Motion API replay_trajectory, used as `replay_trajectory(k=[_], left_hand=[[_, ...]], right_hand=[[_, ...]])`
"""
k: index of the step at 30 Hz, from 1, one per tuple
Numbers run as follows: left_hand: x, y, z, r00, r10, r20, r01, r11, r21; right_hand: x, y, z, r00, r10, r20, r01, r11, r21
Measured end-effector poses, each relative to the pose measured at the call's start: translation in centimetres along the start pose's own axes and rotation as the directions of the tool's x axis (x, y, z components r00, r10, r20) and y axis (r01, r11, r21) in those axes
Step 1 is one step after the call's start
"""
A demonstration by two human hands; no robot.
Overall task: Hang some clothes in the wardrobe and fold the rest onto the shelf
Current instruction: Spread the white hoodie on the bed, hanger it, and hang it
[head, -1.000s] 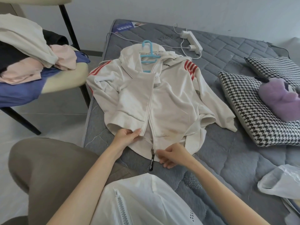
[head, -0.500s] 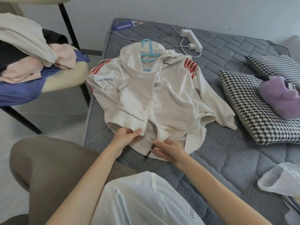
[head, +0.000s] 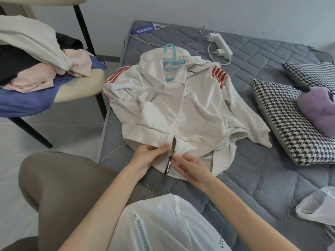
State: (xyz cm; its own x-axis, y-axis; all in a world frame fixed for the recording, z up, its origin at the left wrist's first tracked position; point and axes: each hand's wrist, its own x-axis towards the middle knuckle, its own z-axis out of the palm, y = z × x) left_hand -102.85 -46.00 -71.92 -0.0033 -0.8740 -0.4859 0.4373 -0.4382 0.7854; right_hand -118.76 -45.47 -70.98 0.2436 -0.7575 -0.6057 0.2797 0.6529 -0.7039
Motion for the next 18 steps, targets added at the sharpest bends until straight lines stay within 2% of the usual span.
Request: replay_trajectory(k=[8, 18], left_hand=[[-0.22, -0.12, 1.01, 0.996, 0.015, -0.088, -0.012, 0.999, 0.033], [-0.23, -0.11, 0.96, 0.995, 0.026, -0.092, -0.023, 0.999, 0.032]], right_hand=[[-0.22, -0.26, 0.47, 1.0, -0.001, -0.007, 0.001, 1.0, -0.023], [-0.47, -0.27, 0.61, 1.0, -0.005, -0.006, 0.006, 1.0, 0.004]])
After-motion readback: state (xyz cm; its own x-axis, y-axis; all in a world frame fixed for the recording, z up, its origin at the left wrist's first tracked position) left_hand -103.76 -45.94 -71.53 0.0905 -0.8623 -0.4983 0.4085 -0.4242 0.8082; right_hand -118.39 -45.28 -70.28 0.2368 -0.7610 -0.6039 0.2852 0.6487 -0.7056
